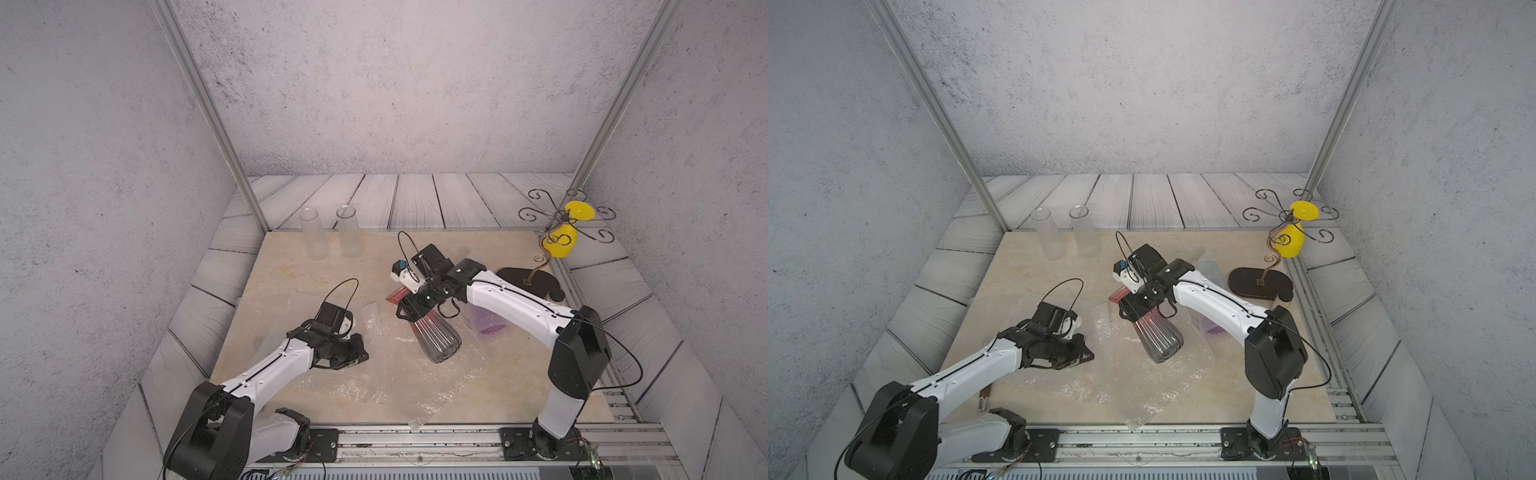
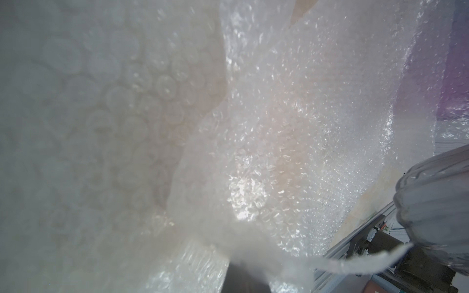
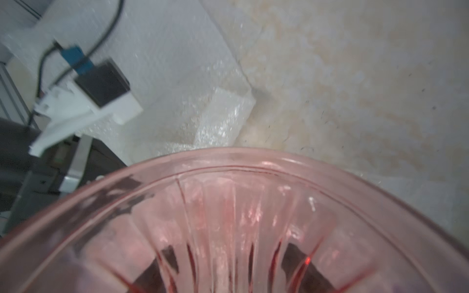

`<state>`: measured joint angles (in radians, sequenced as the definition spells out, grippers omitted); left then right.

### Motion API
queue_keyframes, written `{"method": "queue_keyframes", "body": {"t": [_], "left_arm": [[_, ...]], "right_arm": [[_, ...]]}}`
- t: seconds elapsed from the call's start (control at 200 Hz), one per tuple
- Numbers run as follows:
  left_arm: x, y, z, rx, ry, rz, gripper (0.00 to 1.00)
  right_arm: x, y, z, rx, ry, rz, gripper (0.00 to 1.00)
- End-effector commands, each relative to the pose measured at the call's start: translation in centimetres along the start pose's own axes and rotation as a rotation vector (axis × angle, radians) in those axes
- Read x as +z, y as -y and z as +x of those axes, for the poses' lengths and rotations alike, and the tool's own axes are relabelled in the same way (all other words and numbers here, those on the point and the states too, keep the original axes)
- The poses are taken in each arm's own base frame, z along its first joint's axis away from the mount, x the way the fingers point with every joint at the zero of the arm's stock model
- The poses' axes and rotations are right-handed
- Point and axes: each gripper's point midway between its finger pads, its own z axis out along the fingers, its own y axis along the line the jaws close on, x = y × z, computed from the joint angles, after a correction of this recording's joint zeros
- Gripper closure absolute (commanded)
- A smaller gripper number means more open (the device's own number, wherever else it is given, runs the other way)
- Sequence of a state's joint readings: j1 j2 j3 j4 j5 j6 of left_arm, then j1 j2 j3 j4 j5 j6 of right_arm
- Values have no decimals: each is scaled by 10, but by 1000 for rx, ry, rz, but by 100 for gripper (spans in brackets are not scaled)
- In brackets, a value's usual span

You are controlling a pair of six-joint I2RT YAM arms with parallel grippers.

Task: Unwrap the vase from the bubble wrap
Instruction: Pick up the vase from the bubble wrap, then place the vase at the center of the board.

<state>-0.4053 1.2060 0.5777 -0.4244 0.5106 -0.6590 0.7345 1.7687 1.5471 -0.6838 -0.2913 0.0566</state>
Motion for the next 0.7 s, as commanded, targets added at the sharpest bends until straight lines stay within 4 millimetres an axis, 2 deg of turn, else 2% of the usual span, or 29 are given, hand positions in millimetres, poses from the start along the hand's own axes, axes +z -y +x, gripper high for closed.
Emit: {"method": "queue_keyframes", "body": {"t": [0.0,0.135,0.235,0.355,0.47,0.565,0.696], "left_arm": [[-13,5,-7,-17,17,-20,97],[-23,14,-13,-53,34,-19,70],[-40,27,-19,-56,67,-4,52],[-60,24,-22,-43,113,-70,32],[-74,22,-16,-45,123,-98,25],[-83,19,-12,-38,138,-122,23],[-106,12,-12,38,162,-214,19]], "right_arm": [[-68,2,-86,-26,363,-44,100],[-88,31,-128,-2,518,-7,100],[-97,48,-154,13,617,8,100],[-93,63,-174,3,703,42,100],[-83,76,-189,6,760,45,100],[-73,90,-197,1,801,82,100],[-49,107,-210,9,830,95,100]]}}
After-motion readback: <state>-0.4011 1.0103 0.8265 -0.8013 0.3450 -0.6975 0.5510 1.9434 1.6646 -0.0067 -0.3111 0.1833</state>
